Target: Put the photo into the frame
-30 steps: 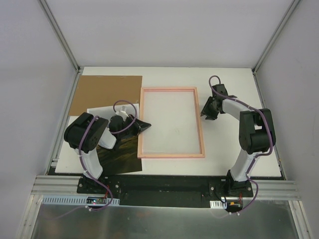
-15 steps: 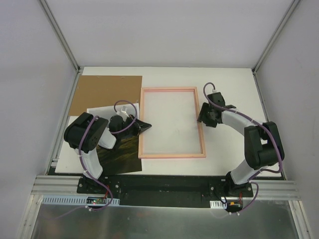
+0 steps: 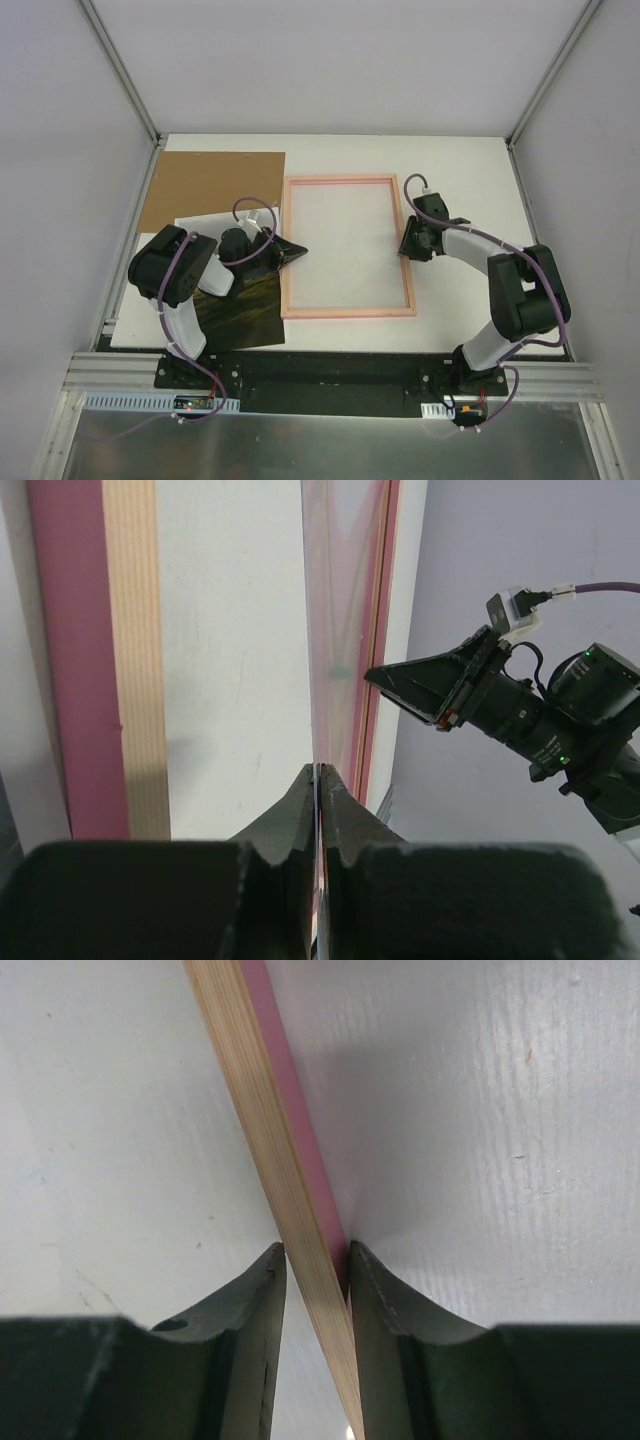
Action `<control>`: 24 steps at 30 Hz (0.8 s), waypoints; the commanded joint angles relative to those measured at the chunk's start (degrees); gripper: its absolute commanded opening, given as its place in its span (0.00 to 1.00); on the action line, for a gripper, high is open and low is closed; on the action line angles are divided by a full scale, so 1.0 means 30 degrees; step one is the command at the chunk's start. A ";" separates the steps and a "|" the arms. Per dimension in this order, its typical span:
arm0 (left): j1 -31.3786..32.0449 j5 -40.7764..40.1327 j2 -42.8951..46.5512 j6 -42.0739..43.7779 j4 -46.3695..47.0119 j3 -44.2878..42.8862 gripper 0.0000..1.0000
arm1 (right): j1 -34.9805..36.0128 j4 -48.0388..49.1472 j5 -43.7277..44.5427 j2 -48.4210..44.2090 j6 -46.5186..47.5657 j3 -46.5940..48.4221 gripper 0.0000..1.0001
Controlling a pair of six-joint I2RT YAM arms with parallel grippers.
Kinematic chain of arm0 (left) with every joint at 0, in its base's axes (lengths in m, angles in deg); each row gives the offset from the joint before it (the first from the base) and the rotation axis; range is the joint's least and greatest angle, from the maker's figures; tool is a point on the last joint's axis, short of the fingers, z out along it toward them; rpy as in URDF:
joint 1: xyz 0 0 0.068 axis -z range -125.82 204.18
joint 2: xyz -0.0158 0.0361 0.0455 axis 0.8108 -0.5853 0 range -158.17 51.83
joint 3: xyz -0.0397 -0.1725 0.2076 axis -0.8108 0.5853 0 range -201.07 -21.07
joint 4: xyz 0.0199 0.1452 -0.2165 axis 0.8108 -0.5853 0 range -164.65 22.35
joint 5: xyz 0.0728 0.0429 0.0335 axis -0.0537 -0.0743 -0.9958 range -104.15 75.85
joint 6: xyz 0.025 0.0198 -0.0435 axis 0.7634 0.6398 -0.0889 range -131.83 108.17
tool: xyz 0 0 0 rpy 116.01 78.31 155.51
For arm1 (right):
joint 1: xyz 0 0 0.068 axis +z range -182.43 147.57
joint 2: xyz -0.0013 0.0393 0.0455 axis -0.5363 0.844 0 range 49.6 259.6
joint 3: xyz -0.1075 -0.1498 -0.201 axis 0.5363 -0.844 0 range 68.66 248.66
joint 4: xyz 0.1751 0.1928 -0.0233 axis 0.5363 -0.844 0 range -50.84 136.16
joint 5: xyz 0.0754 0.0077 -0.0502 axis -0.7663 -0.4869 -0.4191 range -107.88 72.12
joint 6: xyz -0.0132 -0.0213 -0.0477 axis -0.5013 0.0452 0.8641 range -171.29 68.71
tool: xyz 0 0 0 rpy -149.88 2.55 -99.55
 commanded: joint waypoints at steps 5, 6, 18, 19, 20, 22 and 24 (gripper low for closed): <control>-0.0540 0.2109 0.1758 0.0534 0.2898 -0.0496 0.00 | 0.0239 0.0720 -0.0061 -0.1077 -0.0375 -0.0654 0.31; -0.0628 0.2285 0.1876 0.0623 0.2488 -0.0525 0.00 | 0.0239 0.0808 -0.0699 -0.1166 -0.0405 -0.0713 0.31; -0.0951 0.3282 0.1234 -0.0517 0.2747 -0.0760 0.00 | 0.0239 0.1686 -0.1496 -0.2923 -0.1312 -0.1825 0.56; -0.0980 0.3341 0.1233 -0.0576 0.2777 -0.0818 0.00 | 0.0210 0.1833 -0.1525 -0.3156 -0.1458 -0.2001 0.58; -0.1009 0.3428 0.1233 -0.0606 0.2777 -0.0790 0.00 | 0.0239 0.1950 -0.1497 -0.3275 -0.1634 -0.2118 0.59; -0.1039 0.3458 0.1233 -0.0635 0.2778 -0.0789 0.00 | 0.0239 0.2126 -0.1583 -0.3363 -0.1840 -0.2265 0.60; -0.1068 0.3575 0.1204 -0.0781 0.2951 -0.0790 0.00 | 0.0239 0.2331 -0.1759 -0.3160 -0.2015 -0.2295 0.60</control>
